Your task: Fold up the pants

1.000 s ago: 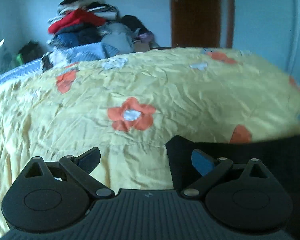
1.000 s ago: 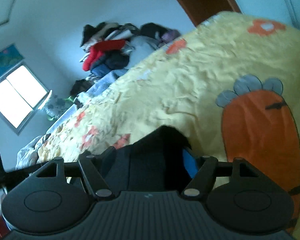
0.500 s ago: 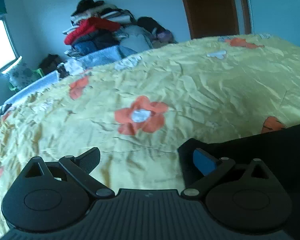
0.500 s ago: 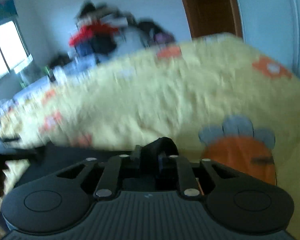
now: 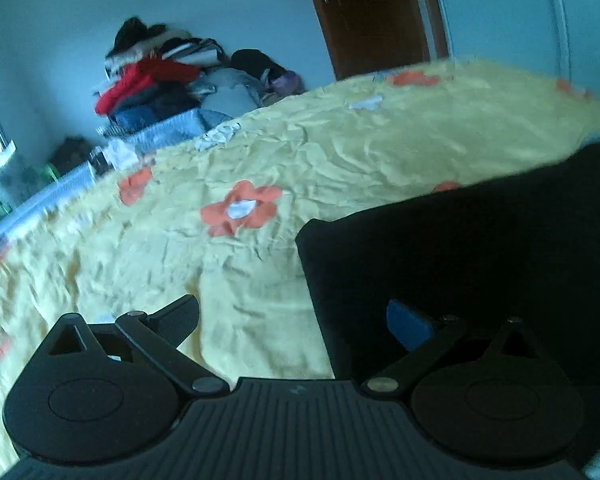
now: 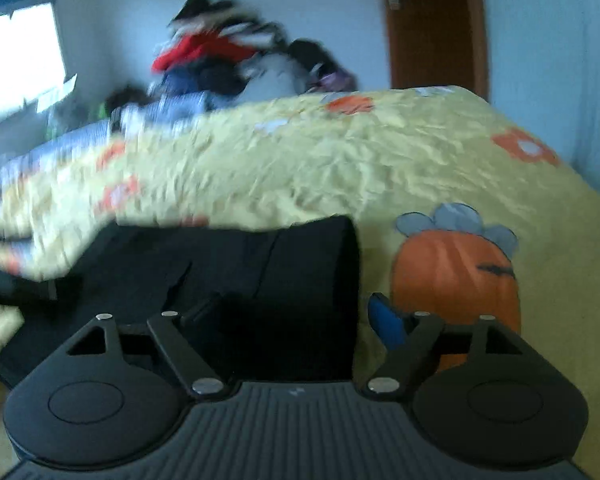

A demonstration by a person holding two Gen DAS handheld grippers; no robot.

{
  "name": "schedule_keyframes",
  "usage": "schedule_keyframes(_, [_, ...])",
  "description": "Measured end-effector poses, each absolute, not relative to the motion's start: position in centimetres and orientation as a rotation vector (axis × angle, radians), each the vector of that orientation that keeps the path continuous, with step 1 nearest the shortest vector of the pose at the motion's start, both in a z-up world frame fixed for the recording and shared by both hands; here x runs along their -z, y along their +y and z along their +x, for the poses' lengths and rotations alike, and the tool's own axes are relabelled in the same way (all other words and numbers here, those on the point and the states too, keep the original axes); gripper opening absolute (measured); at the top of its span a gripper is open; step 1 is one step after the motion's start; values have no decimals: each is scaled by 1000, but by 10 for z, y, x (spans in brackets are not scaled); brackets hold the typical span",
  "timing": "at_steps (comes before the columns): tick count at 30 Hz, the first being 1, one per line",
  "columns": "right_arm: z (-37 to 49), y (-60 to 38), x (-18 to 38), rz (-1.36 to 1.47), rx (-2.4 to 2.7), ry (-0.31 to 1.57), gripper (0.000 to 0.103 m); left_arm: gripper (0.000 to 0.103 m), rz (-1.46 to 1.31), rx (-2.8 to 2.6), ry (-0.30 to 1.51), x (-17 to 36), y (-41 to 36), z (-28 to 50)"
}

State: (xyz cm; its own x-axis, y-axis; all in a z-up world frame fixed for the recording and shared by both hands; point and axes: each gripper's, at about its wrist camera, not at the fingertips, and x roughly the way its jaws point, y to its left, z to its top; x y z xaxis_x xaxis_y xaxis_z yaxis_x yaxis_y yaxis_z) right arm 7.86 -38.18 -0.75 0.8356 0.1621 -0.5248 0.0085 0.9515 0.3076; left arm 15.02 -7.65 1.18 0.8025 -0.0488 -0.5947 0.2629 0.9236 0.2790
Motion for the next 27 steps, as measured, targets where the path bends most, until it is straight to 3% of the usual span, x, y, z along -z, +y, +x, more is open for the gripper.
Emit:
schedule_keyframes(5, [64, -411, 14, 472, -85, 564, 79, 103, 194, 228, 668, -20, -51, 134])
schedule_keyframes(11, [70, -399, 39, 613, -197, 651, 79, 103, -26, 342, 849, 2, -43, 140])
schedule_keyframes(16, [70, -384, 36, 584, -237, 677, 81, 103, -52, 338, 821, 9, -48, 135])
schedule_keyframes(19, [70, -365, 32, 497, -250, 692, 81, 93, -46, 363, 789, 12, -52, 128])
schedule_keyframes(21, [67, -355, 30, 426, -236, 694, 80, 75, -37, 362, 770, 11, -52, 124])
schedule_keyframes(23, [66, -351, 29, 365, -218, 697, 78, 71, -33, 352, 764, 7, -49, 120])
schedule_keyframes(27, [50, -351, 22, 313, -85, 669, 79, 78, 58, 296, 682, -11, -51, 88])
